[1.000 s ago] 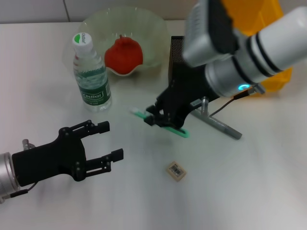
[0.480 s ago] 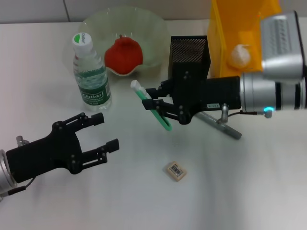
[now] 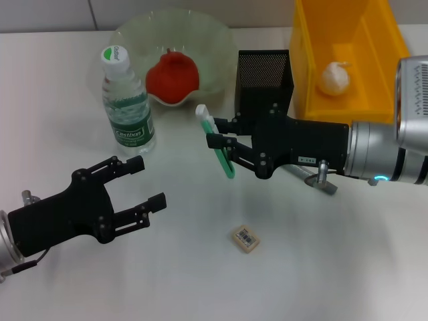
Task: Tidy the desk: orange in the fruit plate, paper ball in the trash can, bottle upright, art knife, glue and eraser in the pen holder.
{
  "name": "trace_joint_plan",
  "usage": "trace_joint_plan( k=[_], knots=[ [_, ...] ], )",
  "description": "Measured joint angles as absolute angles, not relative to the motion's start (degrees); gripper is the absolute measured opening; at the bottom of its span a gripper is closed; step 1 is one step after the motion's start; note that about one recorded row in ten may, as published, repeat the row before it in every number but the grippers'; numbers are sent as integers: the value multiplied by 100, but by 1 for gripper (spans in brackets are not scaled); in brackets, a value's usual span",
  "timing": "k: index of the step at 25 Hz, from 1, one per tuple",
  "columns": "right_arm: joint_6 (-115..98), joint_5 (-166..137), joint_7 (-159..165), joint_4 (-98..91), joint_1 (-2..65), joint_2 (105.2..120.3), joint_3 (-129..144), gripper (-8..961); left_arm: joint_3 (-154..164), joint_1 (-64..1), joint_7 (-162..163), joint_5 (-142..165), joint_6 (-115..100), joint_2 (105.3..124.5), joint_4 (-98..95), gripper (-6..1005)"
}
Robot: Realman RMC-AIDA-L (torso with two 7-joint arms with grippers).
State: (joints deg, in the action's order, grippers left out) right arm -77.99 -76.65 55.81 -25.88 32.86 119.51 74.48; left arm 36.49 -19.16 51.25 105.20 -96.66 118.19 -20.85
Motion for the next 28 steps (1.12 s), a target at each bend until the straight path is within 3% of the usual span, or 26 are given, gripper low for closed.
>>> trace_joint_plan(
  k=[15, 21, 28],
  knots=[
    [-7835, -7122, 7017, -2140, 3469, 11917, 7364, 171, 3621, -1952, 5116, 10520, -9672, 11831, -2083, 785],
    [-7695, -7150, 9516, -1984, 3736, 11714, 7358, 171, 3610, -1965, 5115, 10517, -9671, 11830, -2083, 785],
    [-7687, -7154, 11005, -1928, 3737, 11599, 7304, 171, 3610, -1969, 5115, 10512, -9676, 11829, -2083, 785]
  ],
)
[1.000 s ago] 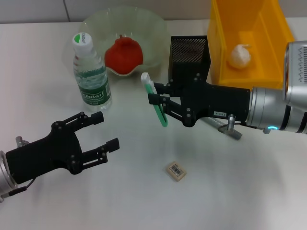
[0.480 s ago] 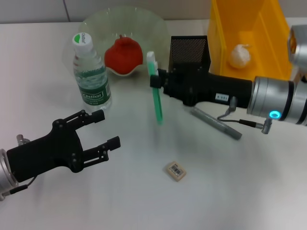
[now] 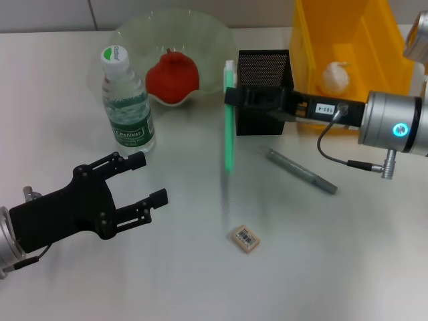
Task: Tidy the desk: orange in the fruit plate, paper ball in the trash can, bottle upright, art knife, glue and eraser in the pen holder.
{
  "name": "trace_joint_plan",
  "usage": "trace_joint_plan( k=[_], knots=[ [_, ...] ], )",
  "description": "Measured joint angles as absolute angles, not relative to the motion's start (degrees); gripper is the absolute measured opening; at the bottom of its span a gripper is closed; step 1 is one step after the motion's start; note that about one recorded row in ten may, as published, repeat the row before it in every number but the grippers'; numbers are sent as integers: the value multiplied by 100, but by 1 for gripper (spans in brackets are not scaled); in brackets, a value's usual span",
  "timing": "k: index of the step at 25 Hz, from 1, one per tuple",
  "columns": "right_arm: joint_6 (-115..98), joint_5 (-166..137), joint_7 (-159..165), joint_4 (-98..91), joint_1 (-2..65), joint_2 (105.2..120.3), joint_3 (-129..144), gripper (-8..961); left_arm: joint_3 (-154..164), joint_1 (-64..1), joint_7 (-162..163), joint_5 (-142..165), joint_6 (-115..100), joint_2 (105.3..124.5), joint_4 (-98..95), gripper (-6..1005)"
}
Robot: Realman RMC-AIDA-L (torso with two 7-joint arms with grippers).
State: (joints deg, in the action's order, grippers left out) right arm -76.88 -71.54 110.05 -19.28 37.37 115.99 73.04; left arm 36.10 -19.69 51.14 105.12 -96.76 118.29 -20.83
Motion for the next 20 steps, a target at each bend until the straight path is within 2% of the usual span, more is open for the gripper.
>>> trace_joint_plan(
  k=[15, 20],
  knots=[
    [-7508, -7121, 11332, -1907, 3639, 11587, 6625, 172, 3612, -1937, 5115, 10511, -9758, 11829, -2083, 785],
    [-7125, -7117, 11453, -1907, 3713, 11525, 6484, 172, 3612, -1917, 5115, 10511, -9765, 11829, -2083, 785]
  ],
)
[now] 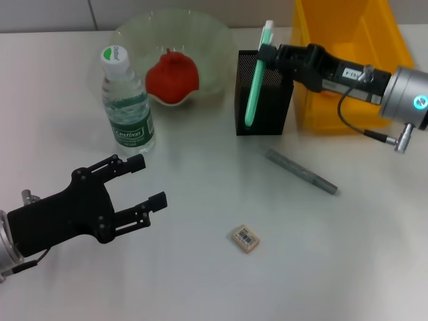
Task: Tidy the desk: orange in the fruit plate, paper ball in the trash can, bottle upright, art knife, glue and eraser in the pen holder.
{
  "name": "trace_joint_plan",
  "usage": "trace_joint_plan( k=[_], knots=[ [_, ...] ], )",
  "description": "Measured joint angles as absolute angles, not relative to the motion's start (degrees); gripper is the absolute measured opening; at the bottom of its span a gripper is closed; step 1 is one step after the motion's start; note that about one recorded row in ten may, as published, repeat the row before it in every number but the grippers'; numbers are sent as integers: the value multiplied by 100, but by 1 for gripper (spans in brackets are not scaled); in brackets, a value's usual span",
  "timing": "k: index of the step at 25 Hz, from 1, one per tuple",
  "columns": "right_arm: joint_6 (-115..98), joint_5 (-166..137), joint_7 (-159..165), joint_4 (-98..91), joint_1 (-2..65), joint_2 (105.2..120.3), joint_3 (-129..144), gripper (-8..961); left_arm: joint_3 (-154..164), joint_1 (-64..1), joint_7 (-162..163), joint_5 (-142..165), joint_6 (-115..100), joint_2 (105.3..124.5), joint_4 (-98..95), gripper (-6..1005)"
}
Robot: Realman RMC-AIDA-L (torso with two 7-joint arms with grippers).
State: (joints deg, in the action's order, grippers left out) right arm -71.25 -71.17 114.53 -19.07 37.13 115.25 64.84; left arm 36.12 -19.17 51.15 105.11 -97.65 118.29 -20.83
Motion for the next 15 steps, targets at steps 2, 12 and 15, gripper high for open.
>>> trace_joint_plan(
  k=[2, 12, 15],
  knots=[
    [-7046, -7115, 11491, -1908, 3736, 11510, 6455, 172, 3612, -1915, 5115, 10511, -9765, 11830, -2083, 785],
    [-6402, -7101, 11642, -1963, 3811, 11446, 5985, 172, 3612, -1885, 5050, 10413, -9829, 11830, -2083, 785],
    [-6210, -7101, 11646, -1967, 3885, 11409, 5907, 171, 3613, -1870, 5045, 10385, -9841, 11830, -2083, 785]
  ],
)
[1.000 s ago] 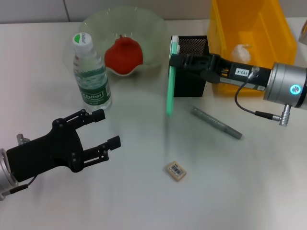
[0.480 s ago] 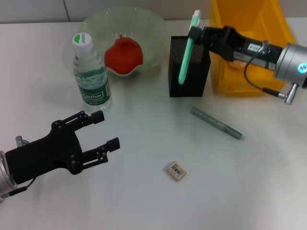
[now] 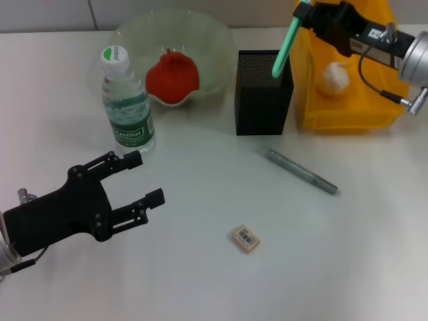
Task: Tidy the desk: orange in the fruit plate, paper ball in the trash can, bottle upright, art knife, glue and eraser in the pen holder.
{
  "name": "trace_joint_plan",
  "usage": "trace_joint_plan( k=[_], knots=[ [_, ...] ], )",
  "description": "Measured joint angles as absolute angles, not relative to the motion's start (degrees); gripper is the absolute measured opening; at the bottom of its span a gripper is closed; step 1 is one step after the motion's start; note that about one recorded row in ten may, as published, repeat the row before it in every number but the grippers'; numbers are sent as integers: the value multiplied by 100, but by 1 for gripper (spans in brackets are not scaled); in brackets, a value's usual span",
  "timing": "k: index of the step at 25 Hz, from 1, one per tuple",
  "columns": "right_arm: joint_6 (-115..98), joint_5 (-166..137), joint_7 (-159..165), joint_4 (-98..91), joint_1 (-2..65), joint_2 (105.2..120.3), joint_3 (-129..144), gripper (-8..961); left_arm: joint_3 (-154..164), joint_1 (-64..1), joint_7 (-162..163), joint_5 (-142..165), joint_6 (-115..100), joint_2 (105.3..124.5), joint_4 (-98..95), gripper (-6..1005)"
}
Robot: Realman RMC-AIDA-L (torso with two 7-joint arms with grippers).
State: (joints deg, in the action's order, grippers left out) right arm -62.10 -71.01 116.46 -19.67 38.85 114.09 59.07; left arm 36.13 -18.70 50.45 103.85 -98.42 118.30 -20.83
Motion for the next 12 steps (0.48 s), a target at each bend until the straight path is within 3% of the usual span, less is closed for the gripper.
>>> trace_joint_plan(
  k=[12],
  knots=[
    [-5940, -7101, 11545, -1990, 4007, 11435, 5897, 170, 3612, -1854, 5044, 10379, -9863, 11839, -2083, 785]
  ],
)
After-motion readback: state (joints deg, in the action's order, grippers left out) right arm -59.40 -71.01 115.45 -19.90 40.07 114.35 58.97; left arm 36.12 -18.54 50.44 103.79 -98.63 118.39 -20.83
